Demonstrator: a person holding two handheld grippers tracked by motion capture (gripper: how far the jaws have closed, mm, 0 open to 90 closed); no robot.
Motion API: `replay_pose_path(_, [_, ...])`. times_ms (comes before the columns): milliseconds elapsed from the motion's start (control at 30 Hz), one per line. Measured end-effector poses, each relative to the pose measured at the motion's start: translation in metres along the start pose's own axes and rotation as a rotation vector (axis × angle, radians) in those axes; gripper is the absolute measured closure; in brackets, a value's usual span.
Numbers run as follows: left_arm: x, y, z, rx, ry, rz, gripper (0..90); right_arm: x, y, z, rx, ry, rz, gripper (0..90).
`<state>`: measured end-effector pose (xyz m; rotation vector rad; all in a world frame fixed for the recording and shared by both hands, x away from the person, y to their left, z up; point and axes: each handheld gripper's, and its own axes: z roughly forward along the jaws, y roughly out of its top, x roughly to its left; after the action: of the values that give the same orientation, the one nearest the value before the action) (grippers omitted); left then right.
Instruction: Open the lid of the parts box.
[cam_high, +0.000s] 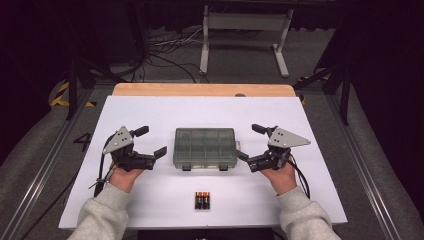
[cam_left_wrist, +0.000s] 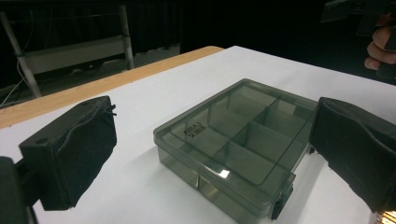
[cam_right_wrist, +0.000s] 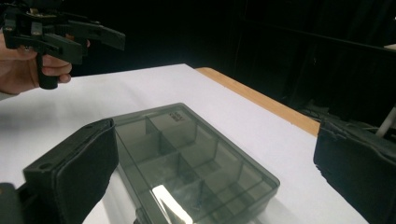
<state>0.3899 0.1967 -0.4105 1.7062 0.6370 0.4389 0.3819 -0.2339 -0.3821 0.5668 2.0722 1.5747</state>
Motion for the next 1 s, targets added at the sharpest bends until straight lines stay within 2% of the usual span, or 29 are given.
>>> replay_pose_path(133, [0.001, -0.001, 0.005, 0.004, -0.012, -0.003, 1.5, 0.000, 0.000, 0.006, -0.016, 0.001, 0.006, 0.4])
replay_pose_path(200, [0.001, -0.003, 0.007, 0.007, -0.017, 0.000, 1.5, -0.002, -0.003, 0.009, -0.025, 0.006, 0.030, 0.4])
replay_pose_path(300, [0.001, -0.003, 0.007, 0.009, -0.015, 0.009, 1.5, -0.004, -0.006, 0.012, 0.017, 0.010, 0.023, 0.7])
replay_pose_path(433, [0.001, -0.004, 0.009, 0.011, -0.025, 0.012, 2.3, -0.003, -0.008, 0.015, 0.045, 0.015, 0.018, 1.2])
replay_pose_path(500, [-0.001, -0.005, 0.012, 0.044, -0.048, 0.035, 3.9, -0.003, -0.009, 0.017, 0.067, 0.014, 0.003, 2.3])
replay_pose_path(567, [-0.001, -0.008, 0.016, 0.068, -0.058, 0.041, 3.9, -0.002, -0.010, 0.019, 0.097, 0.019, -0.006, 2.5])
replay_pose_path(700, [0.001, -0.013, 0.020, 0.128, -0.080, 0.053, 3.9, -0.003, -0.016, 0.023, 0.165, 0.039, 0.011, 2.9])
replay_pose_path(800, [0.003, -0.016, 0.023, 0.157, -0.086, 0.047, 3.7, -0.003, -0.023, 0.027, 0.226, 0.048, 0.026, 3.1])
replay_pose_path(900, [0.003, -0.019, 0.026, 0.188, -0.086, 0.057, 3.6, -0.003, -0.025, 0.028, 0.250, 0.046, 0.032, 3.2])
replay_pose_path(1000, [0.002, -0.024, 0.030, 0.221, -0.091, 0.046, 3.7, -0.002, -0.032, 0.031, 0.292, 0.050, 0.041, 3.2])
